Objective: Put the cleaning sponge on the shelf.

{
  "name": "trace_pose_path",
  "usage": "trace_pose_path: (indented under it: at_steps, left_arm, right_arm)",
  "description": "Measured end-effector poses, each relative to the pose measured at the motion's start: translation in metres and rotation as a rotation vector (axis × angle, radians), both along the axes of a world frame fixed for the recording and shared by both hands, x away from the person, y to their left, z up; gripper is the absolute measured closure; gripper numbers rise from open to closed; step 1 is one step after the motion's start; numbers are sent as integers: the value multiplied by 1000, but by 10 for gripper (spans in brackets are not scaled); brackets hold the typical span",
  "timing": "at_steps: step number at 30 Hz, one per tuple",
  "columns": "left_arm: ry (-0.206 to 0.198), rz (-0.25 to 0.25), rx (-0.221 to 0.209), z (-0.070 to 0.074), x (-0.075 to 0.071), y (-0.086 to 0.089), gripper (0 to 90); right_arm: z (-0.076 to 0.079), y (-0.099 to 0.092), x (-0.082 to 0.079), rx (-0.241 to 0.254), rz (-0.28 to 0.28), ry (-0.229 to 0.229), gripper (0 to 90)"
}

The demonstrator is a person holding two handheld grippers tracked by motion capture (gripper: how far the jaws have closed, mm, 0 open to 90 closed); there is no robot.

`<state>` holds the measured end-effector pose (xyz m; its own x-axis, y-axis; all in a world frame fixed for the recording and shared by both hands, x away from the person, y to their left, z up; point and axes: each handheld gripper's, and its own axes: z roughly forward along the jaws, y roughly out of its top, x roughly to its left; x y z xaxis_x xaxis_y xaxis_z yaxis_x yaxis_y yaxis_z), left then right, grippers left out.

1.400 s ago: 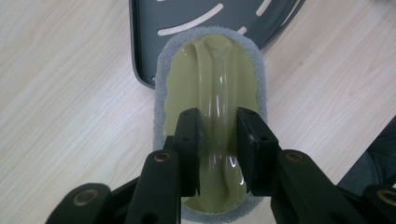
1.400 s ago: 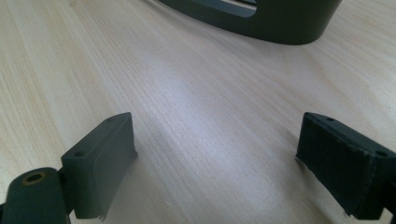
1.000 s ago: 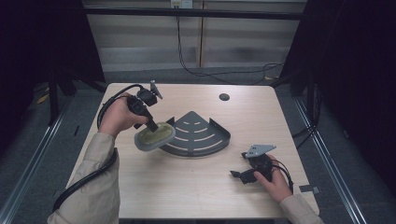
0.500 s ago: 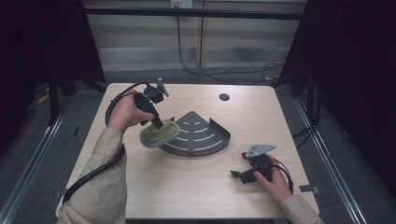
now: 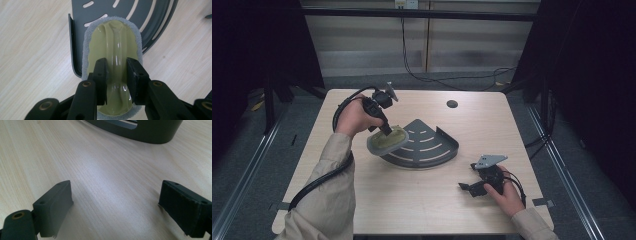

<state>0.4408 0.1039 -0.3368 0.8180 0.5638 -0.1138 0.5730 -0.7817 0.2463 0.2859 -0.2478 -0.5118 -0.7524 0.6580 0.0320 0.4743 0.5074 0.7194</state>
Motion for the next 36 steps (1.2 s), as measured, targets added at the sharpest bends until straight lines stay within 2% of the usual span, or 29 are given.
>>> trace_pose_path:
  at_steps: [9, 21, 27, 36]
  left_arm:
    - [10, -3, 3, -3, 5, -7, 706]
    - [-1, 2, 7, -9, 13, -18, 706]
    - [-8, -17, 19, -11, 17, -25, 705]
    - [-3, -7, 4, -17, 21, -32, 704]
  right_arm:
    - [0, 0, 0, 0, 0, 0, 106]
    - [0, 0, 0, 0, 0, 0, 106]
    - [0, 0, 0, 0, 0, 0, 106]
    - [0, 0, 0, 0, 0, 0, 107]
